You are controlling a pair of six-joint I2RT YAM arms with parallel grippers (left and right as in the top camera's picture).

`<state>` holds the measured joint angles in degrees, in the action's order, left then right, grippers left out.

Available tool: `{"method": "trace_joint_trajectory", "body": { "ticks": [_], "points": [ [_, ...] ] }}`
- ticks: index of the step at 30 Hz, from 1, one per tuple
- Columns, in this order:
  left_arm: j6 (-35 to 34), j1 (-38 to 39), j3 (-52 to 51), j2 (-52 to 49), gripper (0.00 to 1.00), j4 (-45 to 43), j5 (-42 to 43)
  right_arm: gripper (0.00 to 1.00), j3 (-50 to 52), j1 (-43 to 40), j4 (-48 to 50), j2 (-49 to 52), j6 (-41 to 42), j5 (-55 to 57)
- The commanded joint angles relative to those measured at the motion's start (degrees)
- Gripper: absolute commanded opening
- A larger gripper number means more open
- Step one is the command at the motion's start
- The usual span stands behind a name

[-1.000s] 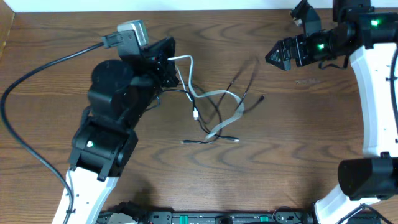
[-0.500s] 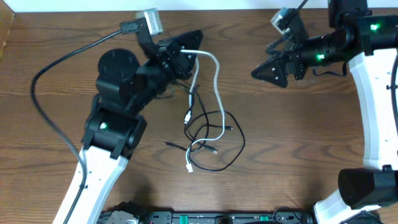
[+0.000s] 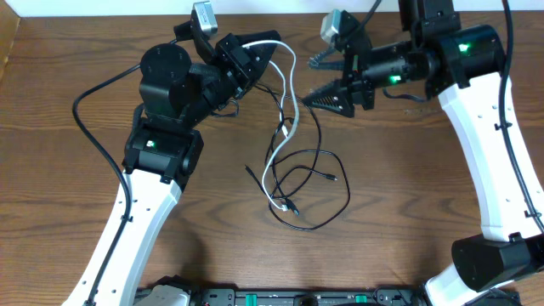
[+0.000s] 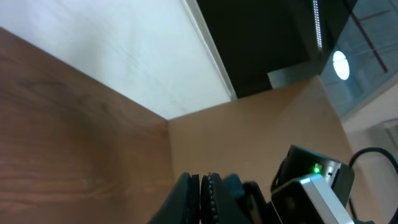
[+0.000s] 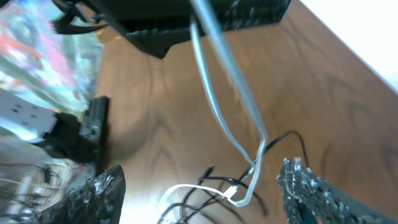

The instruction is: Untangle cables

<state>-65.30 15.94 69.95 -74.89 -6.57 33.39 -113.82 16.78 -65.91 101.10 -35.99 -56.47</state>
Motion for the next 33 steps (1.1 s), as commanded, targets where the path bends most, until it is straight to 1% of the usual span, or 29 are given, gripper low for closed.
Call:
{"method": "trace_joint_trajectory", "body": {
  "ticks": [1,6,12,15,20,23,26,28,30,31,32,33],
  "points": [
    [-2.34,-0.13,0.46,0.48,0.07,-0.44,3.3,0.75,-0.48,1.27,3.04,0.94,4.28,3.19],
    [-2.34,-0.13,0.46,0.48,0.08,-0.44,6.38,0.75,-0.48,1.33,8.0,2.78,5.73,3.41],
    [-2.58,-0.13,0.46,0.48,0.07,-0.44,8.22,0.69,-0.48,1.73,8.66,5.42,5.73,2.47],
    [-2.58,-0.13,0.46,0.48,0.07,-0.44,8.2,0.69,-0.48,1.84,9.03,5.77,5.46,-1.22],
    [-4.72,-0.13,0.46,0.46,0.08,-0.7,8.15,0.69,-0.48,3.32,10.19,5.92,5.03,-1.53],
    [-4.7,-0.24,0.46,0.46,0.08,-4.04,7.87,0.66,-0.48,4.57,10.14,6.05,5.07,-1.31],
    [-4.72,-1.99,0.46,0.48,0.08,-7.96,8.0,0.64,-0.48,4.57,8.96,6.05,6.45,3.41],
    [-5.29,-3.15,0.46,0.46,0.08,-8.09,8.02,0.66,-0.48,4.09,7.43,6.05,6.75,6.43],
    [-5.33,-4.2,0.46,0.42,0.08,-7.17,8.0,0.71,-0.48,3.13,6.69,6.05,6.73,7.26],
    [-5.31,-4.55,0.46,0.39,0.07,-6.8,8.0,0.79,-0.48,2.43,6.51,6.05,6.64,6.93],
    [-5.31,-4.79,0.46,0.39,0.08,-6.6,7.98,0.84,-0.48,1.86,6.25,6.05,5.81,6.34],
    [-5.31,-4.96,0.46,0.39,0.07,-6.58,7.98,0.86,-0.48,1.22,5.64,6.05,4.07,5.42]
  ]
}}
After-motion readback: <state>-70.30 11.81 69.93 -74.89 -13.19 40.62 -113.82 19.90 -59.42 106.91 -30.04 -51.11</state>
